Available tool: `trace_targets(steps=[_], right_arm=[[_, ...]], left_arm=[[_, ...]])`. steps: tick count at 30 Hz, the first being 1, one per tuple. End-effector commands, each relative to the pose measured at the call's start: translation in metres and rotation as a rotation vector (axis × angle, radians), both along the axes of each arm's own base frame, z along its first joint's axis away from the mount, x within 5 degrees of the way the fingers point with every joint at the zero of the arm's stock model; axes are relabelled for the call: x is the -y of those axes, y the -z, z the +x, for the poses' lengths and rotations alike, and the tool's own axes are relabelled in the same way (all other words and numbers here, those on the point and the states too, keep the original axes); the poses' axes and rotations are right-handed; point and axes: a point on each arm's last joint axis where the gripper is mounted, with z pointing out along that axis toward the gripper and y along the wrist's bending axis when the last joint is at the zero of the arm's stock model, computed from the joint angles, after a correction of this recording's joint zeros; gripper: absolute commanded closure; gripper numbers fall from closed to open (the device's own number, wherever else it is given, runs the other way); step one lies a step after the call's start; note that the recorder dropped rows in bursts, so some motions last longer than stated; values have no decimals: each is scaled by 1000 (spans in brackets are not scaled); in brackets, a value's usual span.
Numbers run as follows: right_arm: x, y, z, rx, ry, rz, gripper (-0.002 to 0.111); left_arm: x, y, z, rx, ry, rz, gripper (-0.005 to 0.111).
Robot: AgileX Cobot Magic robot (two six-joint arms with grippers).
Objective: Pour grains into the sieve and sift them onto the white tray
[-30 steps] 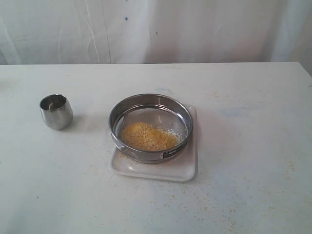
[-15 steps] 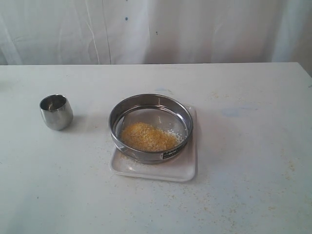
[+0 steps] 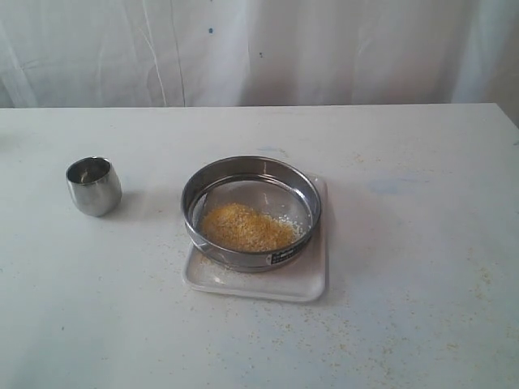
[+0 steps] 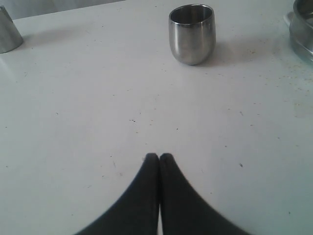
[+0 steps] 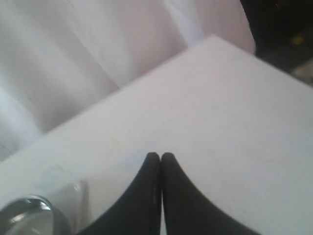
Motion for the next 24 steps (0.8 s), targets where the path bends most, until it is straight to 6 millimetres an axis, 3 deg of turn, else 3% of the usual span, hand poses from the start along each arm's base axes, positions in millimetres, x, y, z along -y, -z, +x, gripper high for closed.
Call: trace_targets(steps=[1, 8, 15, 24], right_arm=[[-3, 10, -9, -213, -17, 9, 108], [-21, -11, -25, -471, -404, -266, 108], [-23, -14, -23, -730, -504, -224, 108], [-36, 1, 39, -937, -652, -135, 108]], left_arm=[[1, 1, 0, -2, 4, -13, 107], [1, 1, 0, -2, 4, -13, 107], [1, 1, 0, -2, 4, -13, 107], [1, 1, 0, -2, 4, -13, 107]])
